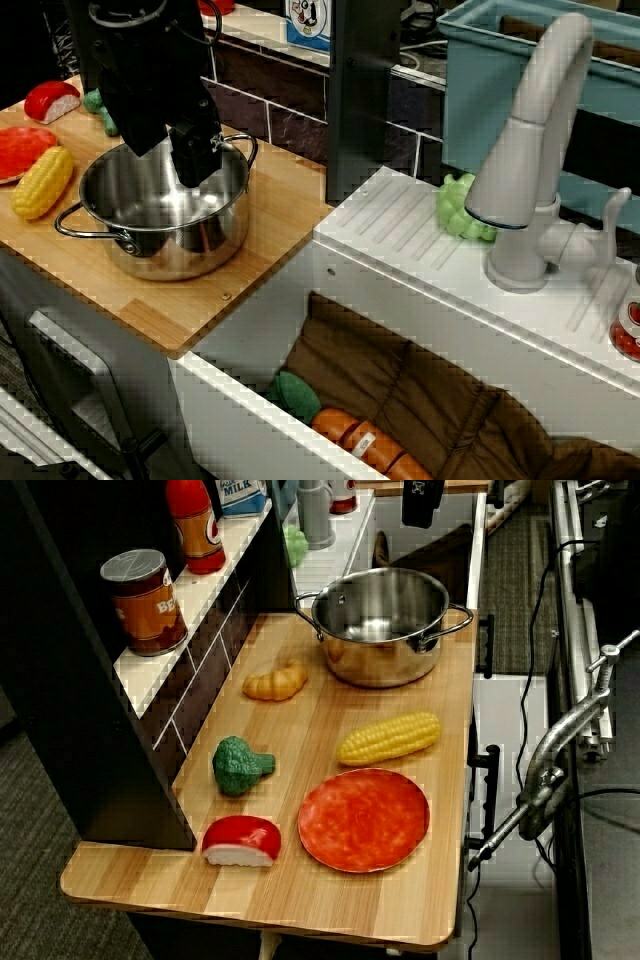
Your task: Lift pot
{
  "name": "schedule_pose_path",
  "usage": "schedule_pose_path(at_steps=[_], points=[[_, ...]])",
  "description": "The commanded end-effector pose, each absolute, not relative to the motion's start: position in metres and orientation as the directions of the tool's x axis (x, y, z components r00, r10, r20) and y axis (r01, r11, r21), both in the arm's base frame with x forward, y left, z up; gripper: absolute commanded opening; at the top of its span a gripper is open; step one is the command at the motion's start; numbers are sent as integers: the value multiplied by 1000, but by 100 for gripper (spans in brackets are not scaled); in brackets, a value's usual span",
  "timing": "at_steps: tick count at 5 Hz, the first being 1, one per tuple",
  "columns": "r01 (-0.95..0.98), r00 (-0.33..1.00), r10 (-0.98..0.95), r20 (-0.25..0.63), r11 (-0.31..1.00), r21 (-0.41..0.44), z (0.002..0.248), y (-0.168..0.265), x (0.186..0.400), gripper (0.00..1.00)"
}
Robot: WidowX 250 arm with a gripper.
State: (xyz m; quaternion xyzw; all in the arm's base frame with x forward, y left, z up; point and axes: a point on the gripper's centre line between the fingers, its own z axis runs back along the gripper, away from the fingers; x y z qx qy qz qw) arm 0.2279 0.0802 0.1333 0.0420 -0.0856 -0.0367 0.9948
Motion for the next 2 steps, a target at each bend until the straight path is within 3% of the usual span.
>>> schedule_pose_path(at_steps=[1,2], points=[[66,983,-80,167,994,90,133,80,228,100],[66,983,-80,167,994,90,133,80,228,100]])
